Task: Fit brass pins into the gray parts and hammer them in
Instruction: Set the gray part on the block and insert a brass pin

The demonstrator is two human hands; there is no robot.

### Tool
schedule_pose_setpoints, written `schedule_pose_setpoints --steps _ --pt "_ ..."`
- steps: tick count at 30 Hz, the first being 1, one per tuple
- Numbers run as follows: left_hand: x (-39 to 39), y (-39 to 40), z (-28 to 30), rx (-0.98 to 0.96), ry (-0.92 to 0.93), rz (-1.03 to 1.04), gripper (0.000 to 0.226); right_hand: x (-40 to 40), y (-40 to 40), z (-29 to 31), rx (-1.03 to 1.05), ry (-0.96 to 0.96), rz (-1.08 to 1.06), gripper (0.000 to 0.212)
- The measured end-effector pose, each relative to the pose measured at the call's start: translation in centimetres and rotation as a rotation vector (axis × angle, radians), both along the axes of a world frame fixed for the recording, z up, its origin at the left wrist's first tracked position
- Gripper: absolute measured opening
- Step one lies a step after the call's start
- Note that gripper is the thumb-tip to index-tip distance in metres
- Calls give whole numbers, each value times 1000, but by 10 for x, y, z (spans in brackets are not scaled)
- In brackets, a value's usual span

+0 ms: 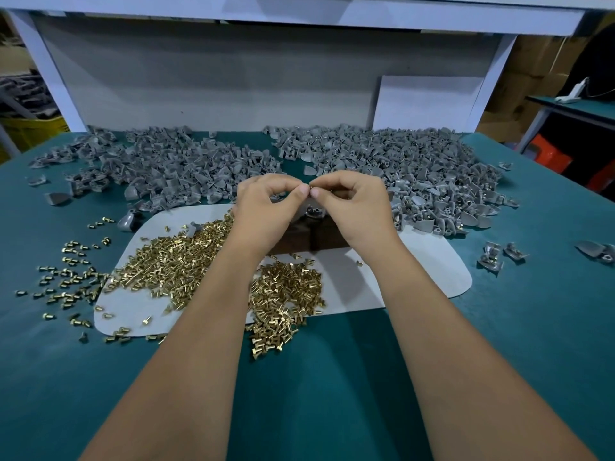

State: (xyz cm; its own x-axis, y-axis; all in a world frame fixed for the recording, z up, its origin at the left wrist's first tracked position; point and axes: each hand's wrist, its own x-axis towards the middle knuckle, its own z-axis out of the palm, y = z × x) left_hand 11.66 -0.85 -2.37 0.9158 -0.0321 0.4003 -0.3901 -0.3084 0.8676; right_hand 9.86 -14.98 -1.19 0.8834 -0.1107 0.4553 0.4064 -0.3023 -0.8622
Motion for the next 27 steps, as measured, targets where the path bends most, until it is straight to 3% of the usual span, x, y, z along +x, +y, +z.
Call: schedule_pose_setpoints --steps 7,10,14,27 --pt "-2 0 1 -25 58 -64 13 3 -7 0 -22 22 6 19" --pt "-4 0 -2 118 72 -5 8 5 -14 -2 -87 87 -38 24" --pt "-5 -1 -5 234 51 25 21 6 -17 -4 -208 148 -86 22" --pt "1 0 -10 223 26 37 26 9 -9 -7 -494 13 -133 15"
